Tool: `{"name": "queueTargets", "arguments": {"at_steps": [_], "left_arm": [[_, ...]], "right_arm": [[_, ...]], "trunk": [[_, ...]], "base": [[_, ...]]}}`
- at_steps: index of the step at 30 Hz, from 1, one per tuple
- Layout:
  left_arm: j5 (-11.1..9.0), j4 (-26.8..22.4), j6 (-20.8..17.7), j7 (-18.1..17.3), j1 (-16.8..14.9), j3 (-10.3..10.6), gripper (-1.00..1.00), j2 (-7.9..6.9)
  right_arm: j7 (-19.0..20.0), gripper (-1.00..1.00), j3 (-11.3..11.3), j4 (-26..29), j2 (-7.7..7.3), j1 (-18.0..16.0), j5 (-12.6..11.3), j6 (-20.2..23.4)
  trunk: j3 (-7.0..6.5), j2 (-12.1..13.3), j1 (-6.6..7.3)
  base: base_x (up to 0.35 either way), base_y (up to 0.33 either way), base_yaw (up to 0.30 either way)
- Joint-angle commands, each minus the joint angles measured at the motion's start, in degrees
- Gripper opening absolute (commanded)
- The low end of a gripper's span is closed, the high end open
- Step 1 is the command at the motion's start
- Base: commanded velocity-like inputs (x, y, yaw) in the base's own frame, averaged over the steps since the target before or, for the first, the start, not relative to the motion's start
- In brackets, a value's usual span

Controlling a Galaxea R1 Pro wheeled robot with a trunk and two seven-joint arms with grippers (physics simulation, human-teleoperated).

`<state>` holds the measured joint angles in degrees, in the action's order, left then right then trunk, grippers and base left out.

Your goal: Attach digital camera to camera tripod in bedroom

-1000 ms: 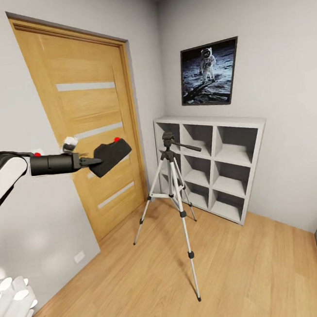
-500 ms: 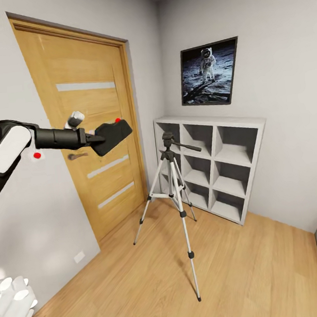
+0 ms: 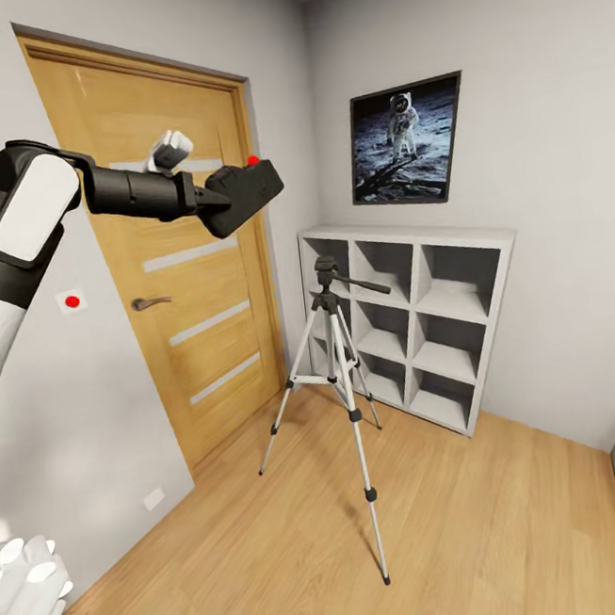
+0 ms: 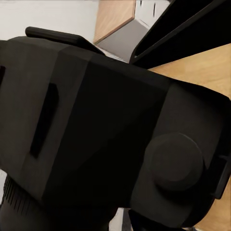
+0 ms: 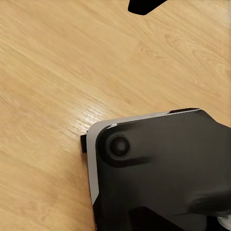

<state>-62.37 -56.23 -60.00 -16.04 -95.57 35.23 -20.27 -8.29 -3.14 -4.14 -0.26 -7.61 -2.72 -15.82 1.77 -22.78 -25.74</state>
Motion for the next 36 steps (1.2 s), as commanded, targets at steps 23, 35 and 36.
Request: {"name": "queueTargets", "arguments": {"at_steps": [23, 35, 36], "left_arm": [[-0.1, -26.5, 0.0, -1.0, 0.4, -0.4, -1.00, -12.38], [0.0, -26.7, 0.0, -3.6, 0.4, -0.3, -1.00, -12.41], [0.0, -26.7, 0.0, -3.6, 0.4, -0.3, -1.00, -12.41]], "right_arm": [[0.1, 1.00, -0.3, -0.2, 0.00, -0.1, -0.3, -0.5], [0.1, 1.00, -0.3, -0.3, 0.00, -0.1, -0.3, -0.5], [0.1, 1.00, -0.3, -0.3, 0.00, -0.1, -0.3, -0.5]], "trunk": [[0.14, -0.1, -0.04], [0.14, -0.1, -0.04], [0.14, -0.1, -0.04]], "base": [[0.001, 0.000, 0.000], [0.250, 0.000, 0.000], [0.336, 0.000, 0.000]]}}
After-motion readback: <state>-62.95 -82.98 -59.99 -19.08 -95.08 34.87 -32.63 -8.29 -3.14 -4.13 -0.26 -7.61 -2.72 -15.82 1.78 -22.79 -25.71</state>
